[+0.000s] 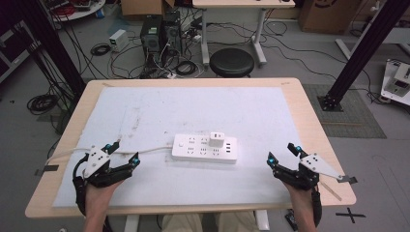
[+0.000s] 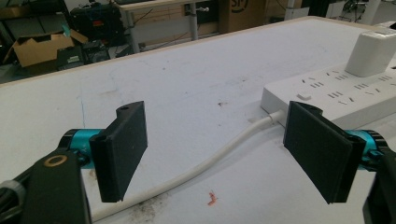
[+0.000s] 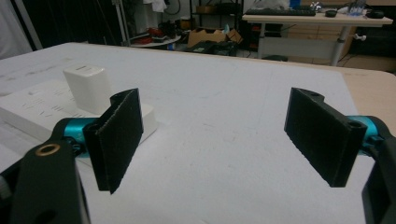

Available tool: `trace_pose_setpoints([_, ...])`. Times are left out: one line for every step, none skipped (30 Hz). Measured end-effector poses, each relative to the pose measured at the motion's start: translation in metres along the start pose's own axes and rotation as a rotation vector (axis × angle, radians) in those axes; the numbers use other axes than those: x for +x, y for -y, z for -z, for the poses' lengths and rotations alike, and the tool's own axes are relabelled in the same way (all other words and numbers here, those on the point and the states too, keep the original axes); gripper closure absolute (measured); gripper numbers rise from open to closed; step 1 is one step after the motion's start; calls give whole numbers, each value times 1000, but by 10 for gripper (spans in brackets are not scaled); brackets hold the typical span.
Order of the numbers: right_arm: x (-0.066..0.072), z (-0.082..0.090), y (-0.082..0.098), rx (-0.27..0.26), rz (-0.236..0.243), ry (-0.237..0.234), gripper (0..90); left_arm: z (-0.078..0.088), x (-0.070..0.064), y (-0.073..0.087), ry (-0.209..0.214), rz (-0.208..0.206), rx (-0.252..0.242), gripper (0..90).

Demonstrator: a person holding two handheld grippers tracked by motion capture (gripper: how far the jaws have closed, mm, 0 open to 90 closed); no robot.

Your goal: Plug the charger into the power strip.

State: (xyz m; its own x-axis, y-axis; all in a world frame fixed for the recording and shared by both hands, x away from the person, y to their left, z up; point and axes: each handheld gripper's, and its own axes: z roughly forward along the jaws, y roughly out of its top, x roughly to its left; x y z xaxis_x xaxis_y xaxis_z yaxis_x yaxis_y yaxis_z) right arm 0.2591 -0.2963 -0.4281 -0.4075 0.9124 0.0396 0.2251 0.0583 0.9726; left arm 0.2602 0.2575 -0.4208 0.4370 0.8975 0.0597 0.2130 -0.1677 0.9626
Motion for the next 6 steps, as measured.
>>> trace_pose_setpoints([0, 0, 0, 1, 1, -1, 200, 0, 0, 0, -2, 5, -5, 218])
trace_pose_setpoints([0, 0, 0, 1, 1, -1, 200, 0, 0, 0, -2, 5, -5, 217])
trace_pose_setpoints([0, -1, 2, 5, -2, -5, 200, 0, 1, 1, -3, 9, -3, 218])
trace_pose_setpoints([1, -1, 2, 10, -8, -7, 200, 0, 1, 1, -6, 9, -2, 218])
trace_pose_setpoints([1, -1, 2, 11, -5, -8, 200, 0, 1, 1, -7, 10, -1, 217])
trace_pose_setpoints([1, -1, 2, 11, -5, -8, 200, 0, 1, 1, -7, 10, -1, 218])
